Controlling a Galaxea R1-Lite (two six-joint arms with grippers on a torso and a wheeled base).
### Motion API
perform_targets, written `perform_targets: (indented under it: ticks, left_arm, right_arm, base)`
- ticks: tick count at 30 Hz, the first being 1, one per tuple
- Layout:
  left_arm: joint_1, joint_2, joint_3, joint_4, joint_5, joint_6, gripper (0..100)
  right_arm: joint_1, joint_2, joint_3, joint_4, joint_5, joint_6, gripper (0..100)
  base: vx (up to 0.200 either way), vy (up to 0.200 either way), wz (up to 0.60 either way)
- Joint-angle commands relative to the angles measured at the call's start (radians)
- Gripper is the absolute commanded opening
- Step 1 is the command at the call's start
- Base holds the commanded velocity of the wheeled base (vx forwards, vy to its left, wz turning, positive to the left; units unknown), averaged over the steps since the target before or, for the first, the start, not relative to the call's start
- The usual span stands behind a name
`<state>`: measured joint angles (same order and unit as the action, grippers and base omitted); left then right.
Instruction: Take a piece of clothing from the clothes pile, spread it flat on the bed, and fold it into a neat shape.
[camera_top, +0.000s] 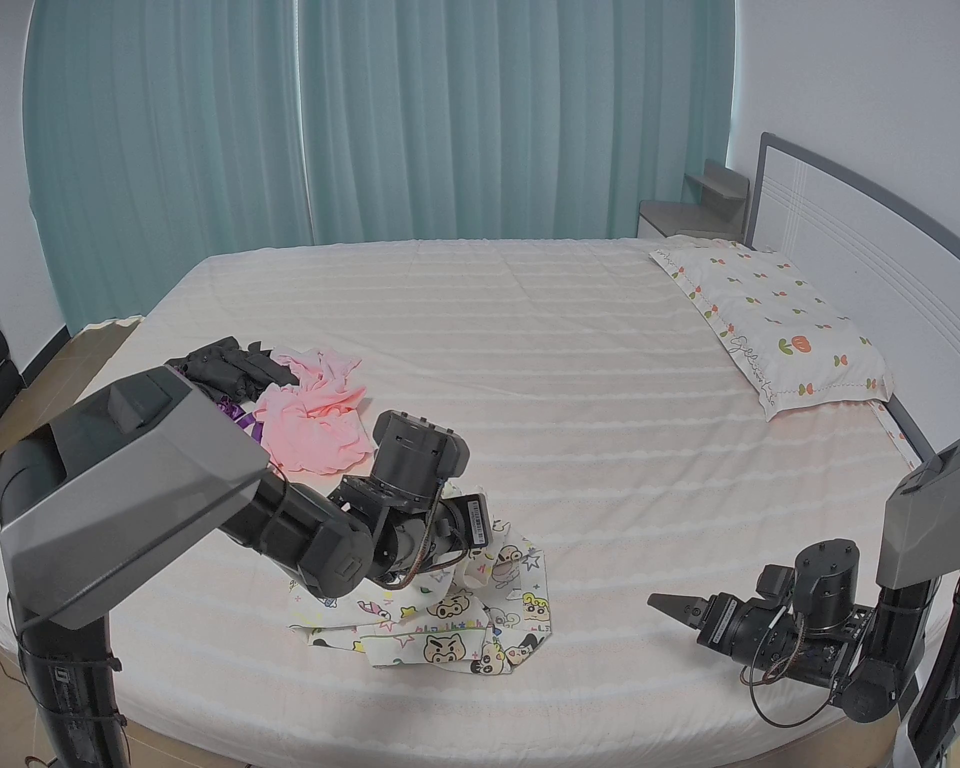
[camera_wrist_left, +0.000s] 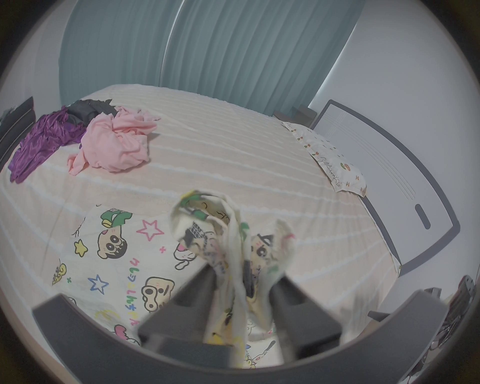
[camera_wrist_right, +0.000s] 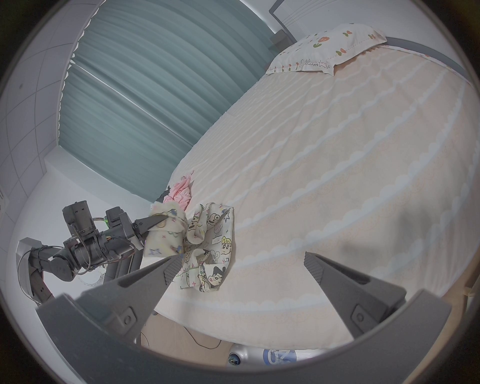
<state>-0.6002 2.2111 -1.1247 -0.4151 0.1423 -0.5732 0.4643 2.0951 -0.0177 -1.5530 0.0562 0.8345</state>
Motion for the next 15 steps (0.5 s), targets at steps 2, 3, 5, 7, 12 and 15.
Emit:
perform_targets:
  ticks: [2, 3, 5, 7, 12, 15]
  left_arm:
    - [-0.001, 0.010, -0.010, -0.001, 0.008, -0.024, 100]
    - [-0.003, 0.010, -0.010, -0.001, 0.013, -0.027, 100]
    - [-0.006, 0.007, -0.009, 0.001, 0.031, -0.034, 100]
    - [-0.010, -0.008, -0.003, 0.001, 0.060, -0.045, 100]
    - [-0.006, -0.105, 0.055, -0.001, 0.072, -0.099, 100]
    - [-0.003, -0.154, 0.112, -0.002, 0.068, -0.137, 100]
  right_arm:
    - [0.001, 0.002, 0.018, -0.018, 0.001, 0.000, 100]
    - [0.001, 0.003, 0.018, -0.018, 0.001, 0.000, 100]
    - [0.001, 0.003, 0.018, -0.018, 0.001, 0.000, 100]
    - [0.001, 0.003, 0.018, -0.018, 0.001, 0.002, 100]
    - [0.001, 0.003, 0.018, -0.018, -0.001, 0.002, 100]
    - [0.001, 0.003, 0.018, -0.018, -0.001, 0.000, 100]
  base:
    - [0.000, 0.000, 0.00]
    - [0.000, 0.000, 0.00]
    - [0.000, 0.000, 0.00]
    - [0.000, 0.000, 0.00]
    - [0.000, 0.000, 0.00]
    - [0.000, 0.000, 0.00]
